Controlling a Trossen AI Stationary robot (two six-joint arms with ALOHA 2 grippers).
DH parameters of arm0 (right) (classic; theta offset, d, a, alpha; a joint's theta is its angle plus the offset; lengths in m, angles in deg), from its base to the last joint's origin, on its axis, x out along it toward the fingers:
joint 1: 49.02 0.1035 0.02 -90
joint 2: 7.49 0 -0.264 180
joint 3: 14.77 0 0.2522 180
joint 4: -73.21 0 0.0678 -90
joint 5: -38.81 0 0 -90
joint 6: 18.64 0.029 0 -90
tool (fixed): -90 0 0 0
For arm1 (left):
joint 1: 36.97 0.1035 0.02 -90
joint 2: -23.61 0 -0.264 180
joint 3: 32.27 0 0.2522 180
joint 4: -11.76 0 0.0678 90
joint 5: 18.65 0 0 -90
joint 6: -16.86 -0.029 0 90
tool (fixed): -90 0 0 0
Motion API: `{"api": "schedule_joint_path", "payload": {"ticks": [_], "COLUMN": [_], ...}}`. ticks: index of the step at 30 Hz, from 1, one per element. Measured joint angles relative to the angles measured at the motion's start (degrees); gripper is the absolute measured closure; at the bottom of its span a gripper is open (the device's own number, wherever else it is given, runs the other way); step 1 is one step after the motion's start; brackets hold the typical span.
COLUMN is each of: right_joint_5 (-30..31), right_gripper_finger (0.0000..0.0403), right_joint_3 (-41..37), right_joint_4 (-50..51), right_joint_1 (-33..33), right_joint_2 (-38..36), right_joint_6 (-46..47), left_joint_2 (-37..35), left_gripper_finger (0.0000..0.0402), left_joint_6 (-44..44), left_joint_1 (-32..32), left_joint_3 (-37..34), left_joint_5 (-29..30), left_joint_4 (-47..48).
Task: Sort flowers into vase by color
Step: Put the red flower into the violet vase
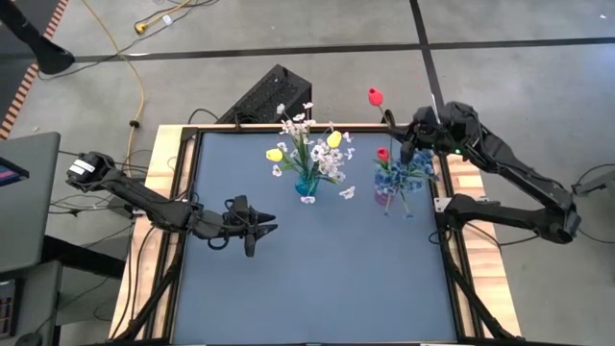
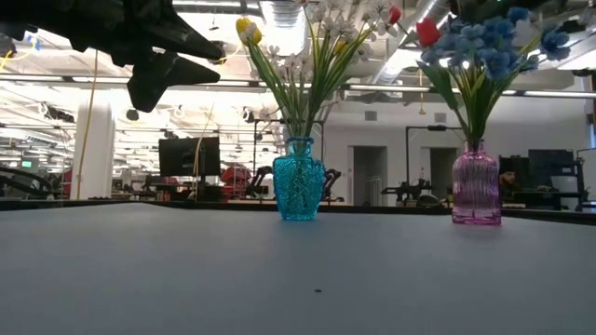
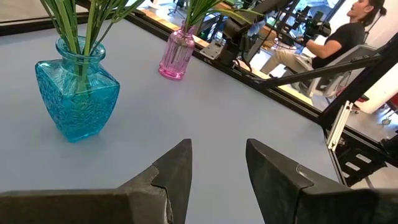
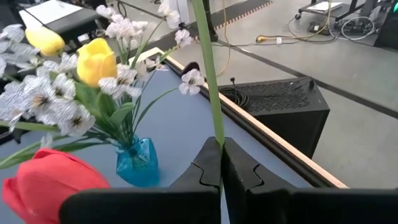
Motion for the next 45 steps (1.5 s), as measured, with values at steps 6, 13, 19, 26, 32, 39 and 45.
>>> {"api": "schedule_joint_path", "payload": {"ticks": [6,13,19,26,32,39,45], "right_joint_5": [3.17,5.98,9.04,9.37,9.34,10.19,10.08], "right_gripper_finger": [0.0378,0.0378,0.0378,0.0378,0.0378,0.0378,0.0378], "right_joint_3": [0.06,0.10,0.10,0.15,0.10,0.10,0.10], "right_joint_4": [0.84,3.38,3.77,5.83,6.52,6.31,6.54], "right_joint_1": [1.93,4.08,6.70,7.59,7.61,7.59,7.61], "right_joint_2": [-1.52,-1.88,-1.80,-1.80,-1.73,-1.76,-2.10], "right_joint_6": [-0.07,-0.80,-1.40,-2.23,-2.96,-3.15,-6.61], "left_joint_2": [0.00,0.00,0.00,0.00,0.00,0.00,0.00], "left_gripper_finger": [0.0262,0.0262,0.0262,0.0262,0.0262,0.0262,0.0262], "left_joint_6": [-0.05,-0.04,-0.02,-0.02,0.00,0.16,0.26], "left_joint_1": [0.00,0.00,0.01,0.00,0.00,0.01,0.01], "left_joint_3": [0.00,0.02,0.02,0.02,0.02,0.02,0.02], "left_joint_5": [0.00,-0.02,-0.02,-0.02,-0.02,0.04,0.08], "left_joint_4": [0.00,0.02,0.02,0.02,0.04,0.04,0.03]}}
